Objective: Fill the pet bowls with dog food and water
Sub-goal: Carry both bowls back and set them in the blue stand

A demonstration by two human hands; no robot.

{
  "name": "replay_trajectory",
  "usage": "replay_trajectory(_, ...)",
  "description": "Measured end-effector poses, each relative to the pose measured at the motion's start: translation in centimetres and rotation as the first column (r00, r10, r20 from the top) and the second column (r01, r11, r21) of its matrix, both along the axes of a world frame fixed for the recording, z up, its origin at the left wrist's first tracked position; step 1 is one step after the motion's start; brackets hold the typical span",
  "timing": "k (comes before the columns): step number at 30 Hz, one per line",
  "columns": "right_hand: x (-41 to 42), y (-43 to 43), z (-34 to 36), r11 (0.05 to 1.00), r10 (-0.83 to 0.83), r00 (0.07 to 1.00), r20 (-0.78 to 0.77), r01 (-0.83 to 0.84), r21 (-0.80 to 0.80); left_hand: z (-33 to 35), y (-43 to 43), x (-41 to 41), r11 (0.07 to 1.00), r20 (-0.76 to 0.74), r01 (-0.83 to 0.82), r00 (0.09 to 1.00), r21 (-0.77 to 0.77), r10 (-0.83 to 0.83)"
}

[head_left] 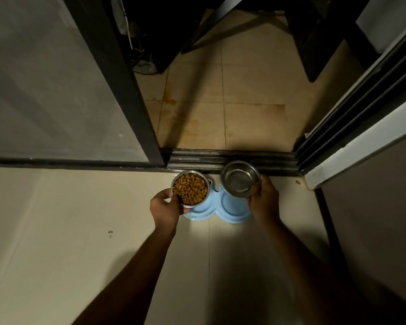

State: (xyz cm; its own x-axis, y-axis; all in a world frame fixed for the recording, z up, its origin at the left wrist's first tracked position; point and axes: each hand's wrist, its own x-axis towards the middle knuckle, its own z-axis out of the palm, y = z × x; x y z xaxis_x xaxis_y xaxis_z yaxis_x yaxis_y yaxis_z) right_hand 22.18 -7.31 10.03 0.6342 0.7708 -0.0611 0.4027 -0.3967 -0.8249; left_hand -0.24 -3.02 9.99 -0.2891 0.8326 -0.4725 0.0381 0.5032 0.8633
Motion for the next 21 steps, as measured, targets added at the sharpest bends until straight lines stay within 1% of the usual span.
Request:
replay_trajectory(3,0.1,-0.1,-2.6,1.0,-0.027,1.0,0.014,0.027,-0.01,-2.6,0.2,0.2,0.999,0.026,0.012,1.0,-0.033,-0.011)
replay_trajectory(6,0.0,0.0,-4.9,0.999,-0.013,0.999,0.039,0.014,-0.039,-5.0,0.4,0.2,0.998,0.034,0.008,0.999,-0.065,-0.006)
replay_trajectory(9,0.0,-0.3,-7.3,0.999,-0.01,1.0,0.021,0.011,-0.032,-6.8,0.4,0.3,0.996,0.049,-0.007,0.999,-0.092,0.011)
replay_trajectory(14,-0.1,-0.8,-8.7,0.997,0.004,0.999,0.049,-0.001,-0.077,-7.5,0.3,0.4,0.998,0.061,0.008,0.998,-0.064,-0.004)
replay_trajectory(18,-0.2,-1.3,-9.9,0.996,0.008,1.0,0.022,-0.006,-0.091,-7.9,0.2,0.4,0.999,0.027,0.01,1.0,-0.045,-0.009)
replay_trajectory(21,-0.1,-1.7,-9.9,0.996,-0.003,0.999,0.042,0.007,-0.091,-8.3,0.3,0.4,0.999,0.006,0.03,1.0,-0.016,-0.03)
